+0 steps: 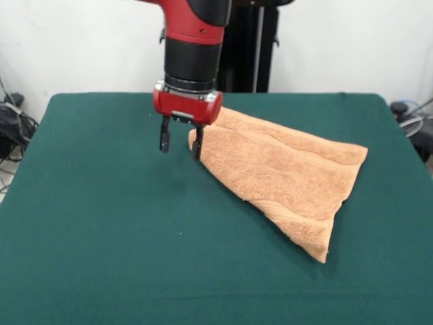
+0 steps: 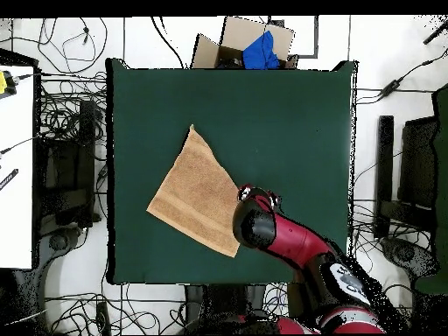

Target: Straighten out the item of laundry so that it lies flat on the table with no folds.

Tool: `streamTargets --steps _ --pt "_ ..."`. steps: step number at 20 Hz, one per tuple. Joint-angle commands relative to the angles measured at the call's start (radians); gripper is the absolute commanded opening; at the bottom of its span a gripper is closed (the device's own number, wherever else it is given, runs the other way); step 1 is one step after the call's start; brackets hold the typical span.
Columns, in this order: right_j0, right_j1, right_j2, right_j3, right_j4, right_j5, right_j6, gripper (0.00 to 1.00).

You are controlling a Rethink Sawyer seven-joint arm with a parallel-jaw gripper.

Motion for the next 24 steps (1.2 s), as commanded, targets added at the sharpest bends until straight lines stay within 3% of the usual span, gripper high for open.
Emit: streamTargets --steps 1,24 --pt "0.002 0.044 0.115 0.049 -0.017 -0.034 0.22 1.0" --pt "-0.029 0.098 0.142 0.022 0.013 0.014 0.214 1.0"
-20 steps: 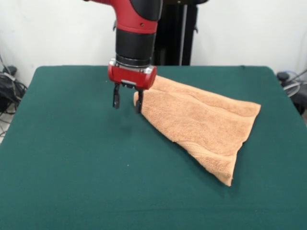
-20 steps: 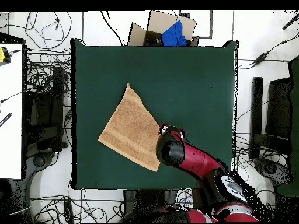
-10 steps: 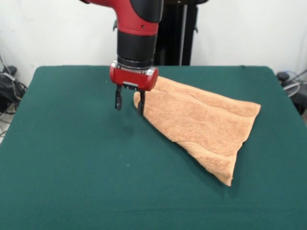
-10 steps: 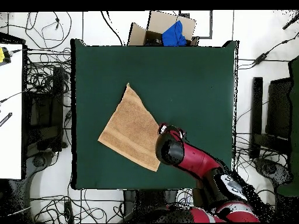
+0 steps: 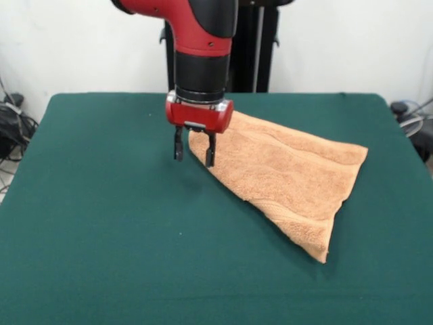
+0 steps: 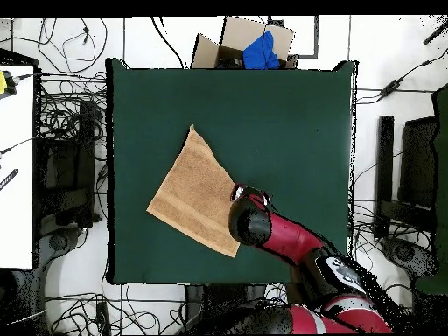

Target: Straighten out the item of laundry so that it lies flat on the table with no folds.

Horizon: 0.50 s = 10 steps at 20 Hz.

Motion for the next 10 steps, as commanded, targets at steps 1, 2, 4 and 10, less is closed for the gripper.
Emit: streamTargets --steps 1,2,4,10 --pt "-0.019 0.065 0.094 0.02 0.006 0.012 0.208 1.0" --pt "-0.027 0.071 0.101 0.018 -0.002 0.01 0.203 1.0" --pt "-0.033 0.072 0.103 0.019 -0.009 0.01 0.197 1.0" --pt "-0.035 0.105 0.108 -0.002 -0.019 -0.01 0.187 1.0"
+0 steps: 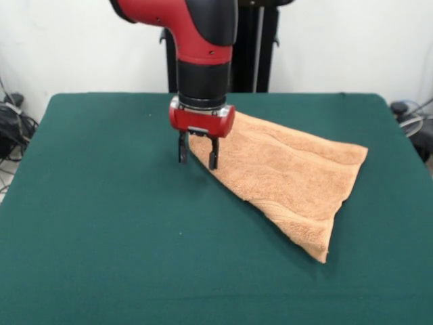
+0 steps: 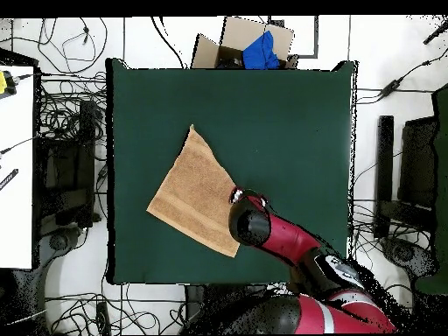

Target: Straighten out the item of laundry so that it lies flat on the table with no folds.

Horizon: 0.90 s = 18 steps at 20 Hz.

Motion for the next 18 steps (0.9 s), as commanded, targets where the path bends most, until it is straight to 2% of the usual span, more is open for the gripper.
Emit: streamTargets --steps 1,12,18 --pt "-0.019 0.07 0.097 -0.004 -0.022 -0.013 0.186 1.0" --pt "-0.016 0.137 0.1 -0.012 -0.045 -0.066 0.183 1.0" --pt "0.015 0.067 0.098 0.04 -0.018 -0.046 0.208 1.0"
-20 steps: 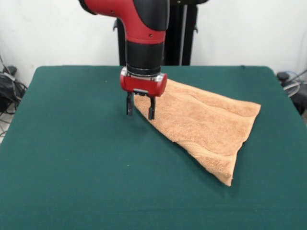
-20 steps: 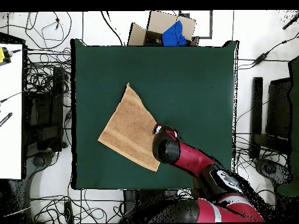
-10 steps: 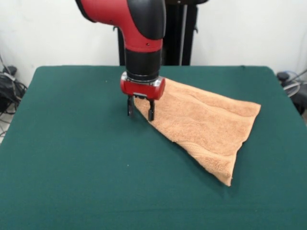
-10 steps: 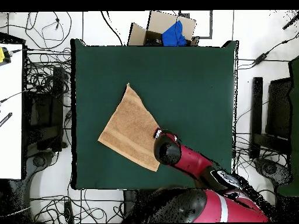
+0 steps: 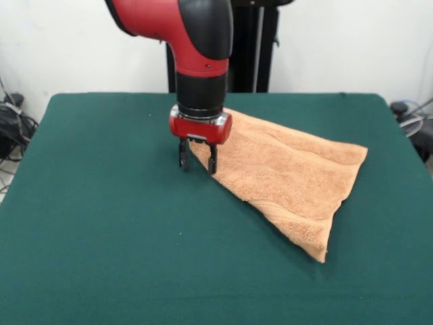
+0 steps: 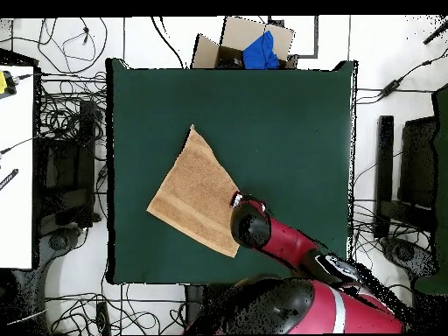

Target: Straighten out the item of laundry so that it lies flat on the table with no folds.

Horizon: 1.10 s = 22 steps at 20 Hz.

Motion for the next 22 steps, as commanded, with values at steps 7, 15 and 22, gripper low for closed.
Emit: streamTargets --steps 7,15,22 --pt "0.099 -0.102 0.063 0.085 0.047 0.054 0.241 1.0" --pt "0.163 -0.144 0.034 0.11 0.122 0.079 0.278 1.0" --pt "0.178 -0.116 0.05 0.123 0.153 0.031 0.291 1.0"
